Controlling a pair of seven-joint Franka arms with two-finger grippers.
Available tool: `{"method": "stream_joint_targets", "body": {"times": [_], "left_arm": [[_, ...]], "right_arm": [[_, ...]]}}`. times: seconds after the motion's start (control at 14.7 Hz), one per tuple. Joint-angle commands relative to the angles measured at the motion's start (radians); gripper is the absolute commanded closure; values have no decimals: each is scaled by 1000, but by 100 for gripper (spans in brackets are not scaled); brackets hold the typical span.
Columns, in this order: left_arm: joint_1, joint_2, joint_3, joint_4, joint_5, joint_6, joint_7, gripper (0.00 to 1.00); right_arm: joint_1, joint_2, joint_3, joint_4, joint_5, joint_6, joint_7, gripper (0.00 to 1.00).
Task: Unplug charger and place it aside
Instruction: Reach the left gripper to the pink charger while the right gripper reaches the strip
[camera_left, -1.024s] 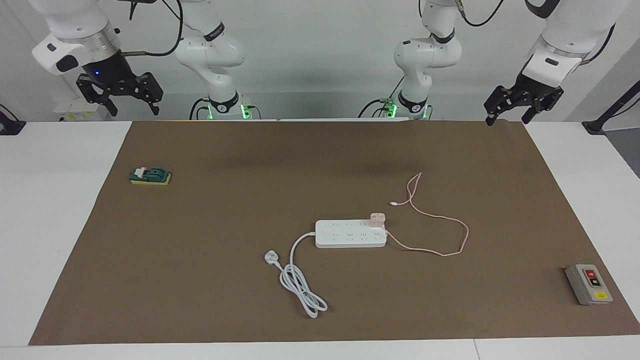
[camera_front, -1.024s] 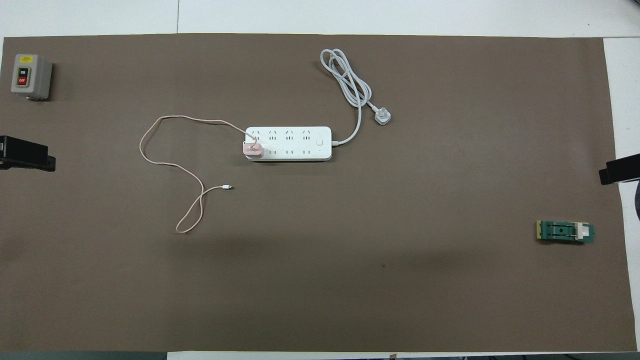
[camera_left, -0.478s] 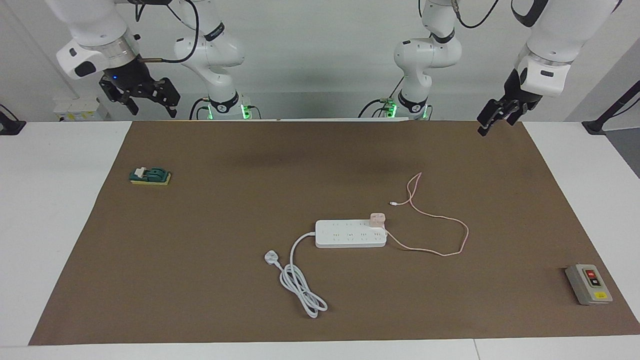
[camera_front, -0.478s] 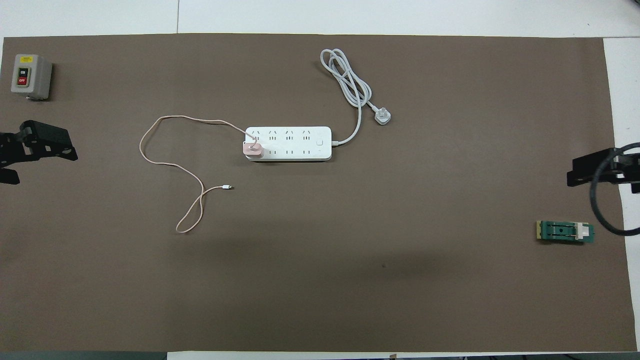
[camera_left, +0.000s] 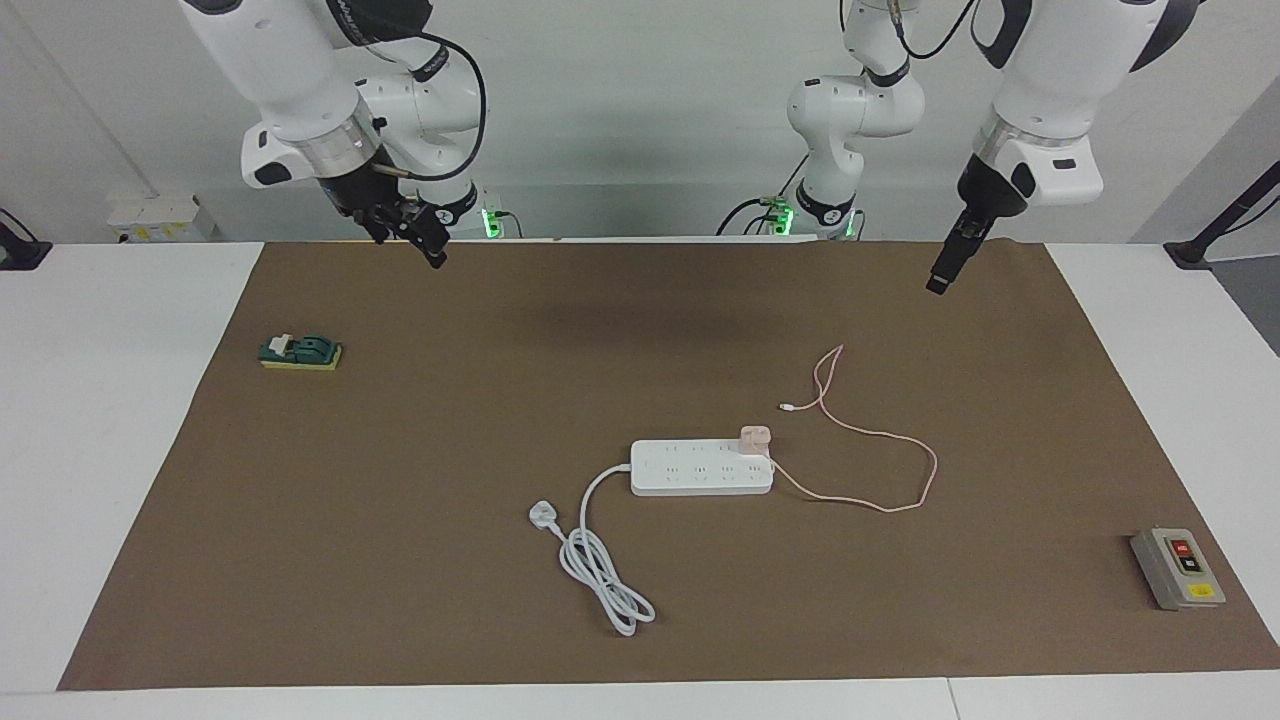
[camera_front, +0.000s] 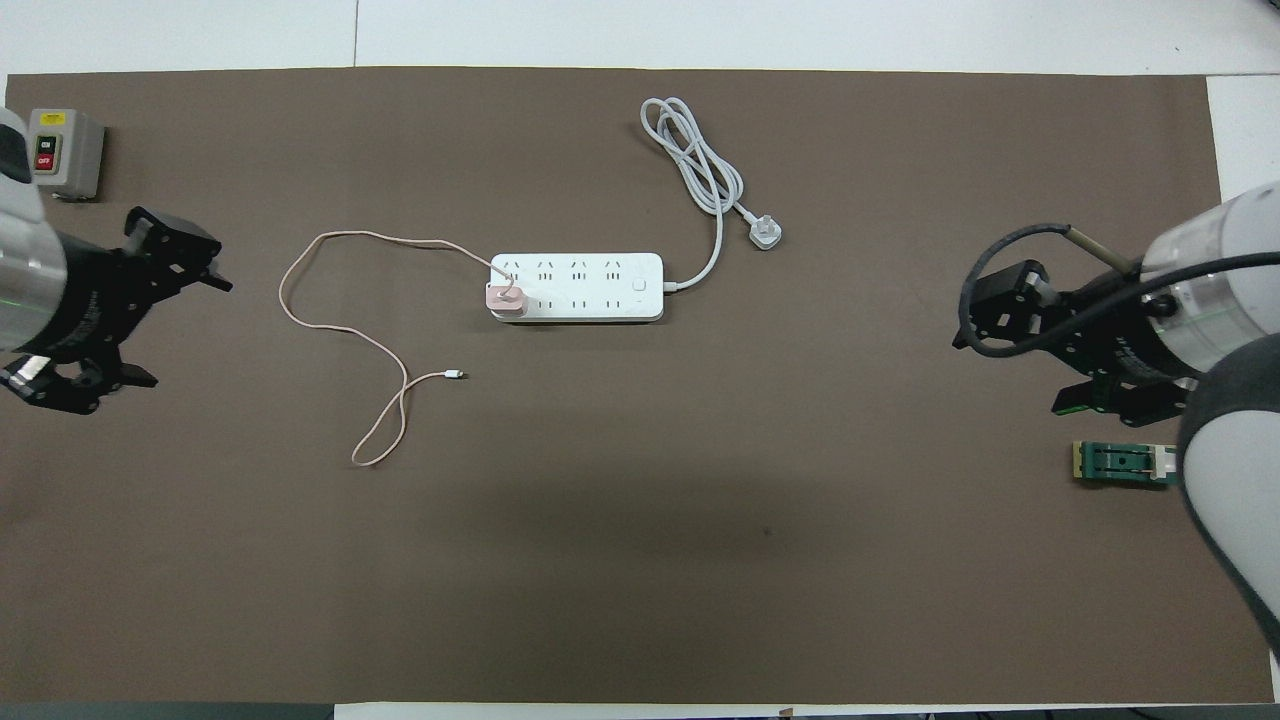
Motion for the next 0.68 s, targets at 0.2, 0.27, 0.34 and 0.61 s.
{"method": "stream_joint_targets", "body": {"times": [0.2,0.27,0.34,0.61], "left_arm": [[-129,118,5,20,34,87,-452,0],[-148,156,5,45,31,90,-504,0],[-155,181,5,49,28,121,-558,0],[-191,243,2,-22,25,297,-707,0]], "right_arm": [[54,103,-2,-32,118,145,375,0],[68,124,-1,-34,134,185,432,0],[71,146,-1,-32,169,216,496,0],[126,233,-3,-35,244,355,708,0]]}}
